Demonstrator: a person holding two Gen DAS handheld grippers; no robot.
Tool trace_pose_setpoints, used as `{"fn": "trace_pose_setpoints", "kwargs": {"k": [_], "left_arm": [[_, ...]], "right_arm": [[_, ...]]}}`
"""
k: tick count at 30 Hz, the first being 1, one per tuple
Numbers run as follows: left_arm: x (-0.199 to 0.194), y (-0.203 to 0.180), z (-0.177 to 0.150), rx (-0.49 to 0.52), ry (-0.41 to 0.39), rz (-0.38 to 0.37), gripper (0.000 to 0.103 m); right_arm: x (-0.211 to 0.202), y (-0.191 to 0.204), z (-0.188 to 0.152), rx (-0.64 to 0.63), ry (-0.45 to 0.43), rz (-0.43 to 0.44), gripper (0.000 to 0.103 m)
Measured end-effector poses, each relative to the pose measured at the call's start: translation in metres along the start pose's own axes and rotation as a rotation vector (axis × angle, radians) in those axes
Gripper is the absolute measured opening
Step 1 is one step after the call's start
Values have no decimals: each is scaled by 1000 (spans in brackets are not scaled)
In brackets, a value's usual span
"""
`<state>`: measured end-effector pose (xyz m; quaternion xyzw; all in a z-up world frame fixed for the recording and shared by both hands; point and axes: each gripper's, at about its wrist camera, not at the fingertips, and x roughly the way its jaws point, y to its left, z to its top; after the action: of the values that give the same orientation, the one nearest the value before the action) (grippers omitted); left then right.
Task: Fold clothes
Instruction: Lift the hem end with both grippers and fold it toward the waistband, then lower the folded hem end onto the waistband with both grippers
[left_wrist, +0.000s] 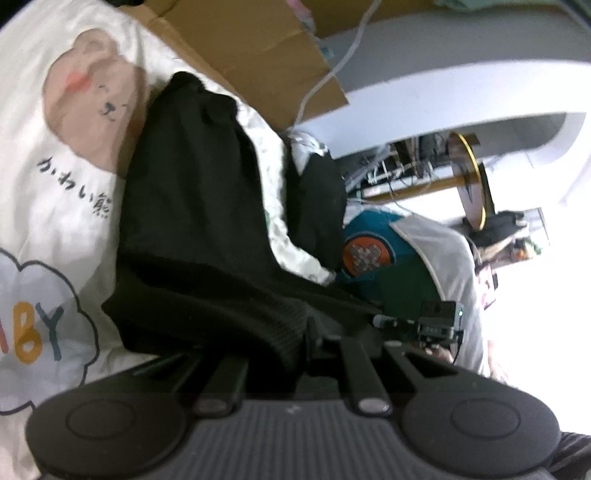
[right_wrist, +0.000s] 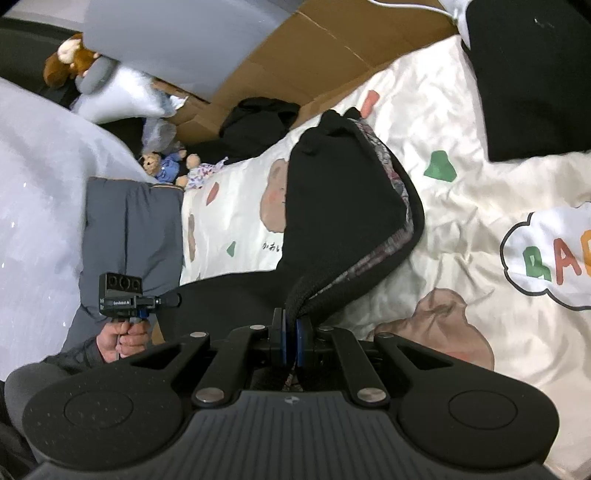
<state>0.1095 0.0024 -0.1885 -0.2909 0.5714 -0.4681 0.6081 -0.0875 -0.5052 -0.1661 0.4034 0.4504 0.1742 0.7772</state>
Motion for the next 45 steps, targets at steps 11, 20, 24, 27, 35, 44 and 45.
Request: {"fn": "trace_pose_setpoints", "kwargs": {"k": [11,20,24,27,35,44,45], "left_arm": [[14,36,37,-84,-88,-27,8],[39,57,82,-91,-116,9,8],[53,68,102,-89,-115,33,8],[59,74,114,-98,-124,40,8],[66,70,138,-45,-31,112,10],[70,67,147,-36,-66,154,10],[70,67,147,-36,-78,143,10]], "right_arm": [[45,-12,62,16,-18,17,5],[78,-29,110,55,19,-60,5],[92,-41,130,78,20,-65,5],[101,-44,139,58,33,-90,5],[125,-48,163,-32,84,-152,5],[135,-56,164,-35,15,-135,6],[135,-57,165,-32,13,-142,6]]}}
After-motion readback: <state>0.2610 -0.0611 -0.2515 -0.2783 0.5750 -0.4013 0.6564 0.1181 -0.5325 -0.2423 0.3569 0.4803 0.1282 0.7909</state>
